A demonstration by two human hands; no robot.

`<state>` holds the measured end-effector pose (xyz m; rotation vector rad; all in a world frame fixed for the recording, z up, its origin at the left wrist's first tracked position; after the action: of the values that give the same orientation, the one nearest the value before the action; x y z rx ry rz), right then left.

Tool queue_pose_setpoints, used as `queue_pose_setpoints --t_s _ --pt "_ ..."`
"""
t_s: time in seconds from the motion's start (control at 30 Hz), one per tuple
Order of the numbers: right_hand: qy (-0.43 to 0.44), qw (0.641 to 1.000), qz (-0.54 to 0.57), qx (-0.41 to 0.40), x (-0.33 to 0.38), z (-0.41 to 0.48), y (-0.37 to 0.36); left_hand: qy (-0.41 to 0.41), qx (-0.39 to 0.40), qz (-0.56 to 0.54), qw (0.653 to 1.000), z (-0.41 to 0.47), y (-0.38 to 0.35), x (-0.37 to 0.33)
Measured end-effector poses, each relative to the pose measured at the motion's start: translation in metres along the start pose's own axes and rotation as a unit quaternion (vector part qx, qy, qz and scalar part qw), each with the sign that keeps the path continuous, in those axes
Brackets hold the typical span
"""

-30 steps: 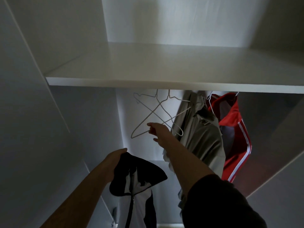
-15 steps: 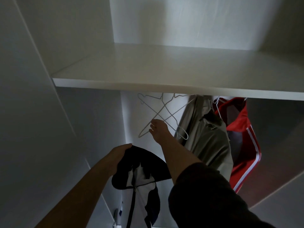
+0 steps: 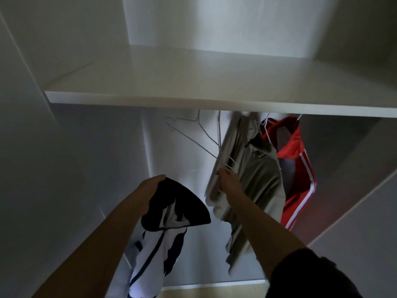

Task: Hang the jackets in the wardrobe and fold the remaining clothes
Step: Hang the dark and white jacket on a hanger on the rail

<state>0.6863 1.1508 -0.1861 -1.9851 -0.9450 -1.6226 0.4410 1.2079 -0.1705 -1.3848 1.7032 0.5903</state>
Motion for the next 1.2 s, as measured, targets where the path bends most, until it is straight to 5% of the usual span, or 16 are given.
queue_pose_setpoints --t_s 0.27,0.83,1.2 --pt "0.132 0.972 -0.182 -0.073 0.036 0.024 0.083 0.015 0.028 0.000 0.999 -0.002 -0.040 -0.003" --pt "0.147 0.931 -0.300 -0.144 0.016 0.045 0.077 0.014 0.056 -0.007 0.998 0.002 -0.043 0.007" --pt "0.175 0.931 -0.298 -0.119 0.027 0.052 0.101 -0.007 0.070 0.068 0.995 -0.002 -0.068 -0.001"
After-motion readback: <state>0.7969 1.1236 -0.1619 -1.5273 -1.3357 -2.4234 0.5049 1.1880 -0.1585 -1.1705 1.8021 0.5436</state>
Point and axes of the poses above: each hand's wrist, its own z-axis towards the middle knuckle, its own y-axis out of the back of the hand, x = y × z, the point moved 6 cm from there along z, towards the middle knuckle, and after that the axes turned 5 degrees about -x, right-handed, at the moved point
